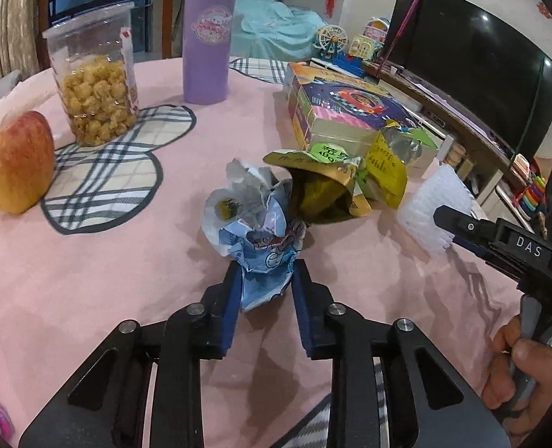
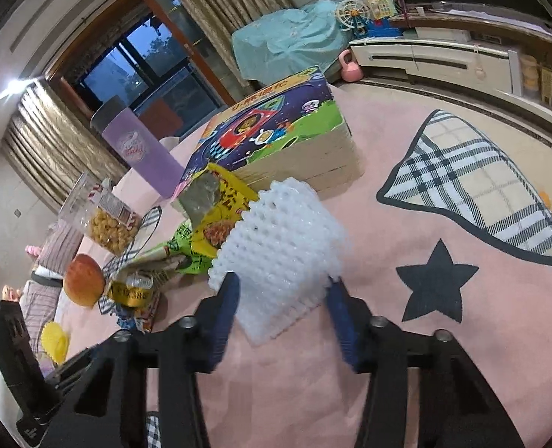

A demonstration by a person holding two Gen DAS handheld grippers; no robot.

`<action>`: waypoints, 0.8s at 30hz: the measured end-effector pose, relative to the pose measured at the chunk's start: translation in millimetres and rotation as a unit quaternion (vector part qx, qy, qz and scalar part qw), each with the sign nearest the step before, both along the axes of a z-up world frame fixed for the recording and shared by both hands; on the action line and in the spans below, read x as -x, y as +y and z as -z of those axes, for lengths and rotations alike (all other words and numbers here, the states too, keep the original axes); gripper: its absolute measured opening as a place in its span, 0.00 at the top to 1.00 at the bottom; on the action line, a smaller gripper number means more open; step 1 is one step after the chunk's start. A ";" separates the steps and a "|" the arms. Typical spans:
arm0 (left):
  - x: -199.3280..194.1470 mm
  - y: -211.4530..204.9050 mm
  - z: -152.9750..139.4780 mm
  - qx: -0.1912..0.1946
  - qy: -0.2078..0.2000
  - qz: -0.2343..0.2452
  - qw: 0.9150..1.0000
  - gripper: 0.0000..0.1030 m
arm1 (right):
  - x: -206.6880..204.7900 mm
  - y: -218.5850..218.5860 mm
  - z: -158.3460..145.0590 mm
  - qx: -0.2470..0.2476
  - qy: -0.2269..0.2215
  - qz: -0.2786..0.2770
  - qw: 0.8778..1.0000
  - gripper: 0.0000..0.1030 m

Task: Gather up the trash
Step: 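Grasp the crumpled blue wrapper with the left tool while the right tool grasps the white foam net, then carry the crumpled wrapper and white foam net over the black bin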

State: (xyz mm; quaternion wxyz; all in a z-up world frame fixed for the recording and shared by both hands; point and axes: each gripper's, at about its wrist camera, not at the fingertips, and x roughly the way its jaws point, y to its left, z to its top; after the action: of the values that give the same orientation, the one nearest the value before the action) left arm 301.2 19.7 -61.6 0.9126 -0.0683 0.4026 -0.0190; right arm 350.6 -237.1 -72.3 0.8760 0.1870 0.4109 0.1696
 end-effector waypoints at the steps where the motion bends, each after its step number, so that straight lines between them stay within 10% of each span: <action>1: 4.5 1.5 -1.0 0.003 -0.001 -0.001 1.000 0.77 | 2.4 0.3 -1.2 0.001 -0.002 -0.002 1.000 0.62; 6: 32.3 4.4 -4.4 0.022 -0.003 -0.006 1.000 0.77 | 20.6 -3.7 -6.3 -0.009 -0.004 -0.012 1.000 0.86; 24: 111.6 -45.1 -22.2 0.062 -0.021 0.056 0.996 0.77 | 115.7 -32.4 -32.8 -0.027 -0.028 -0.003 0.999 0.90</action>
State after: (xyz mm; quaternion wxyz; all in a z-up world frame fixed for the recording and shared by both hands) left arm 189.7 -25.4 -39.4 0.9124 -0.1020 0.3846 -0.0963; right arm 234.9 -269.5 -39.6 0.8812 0.2049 0.3820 0.1887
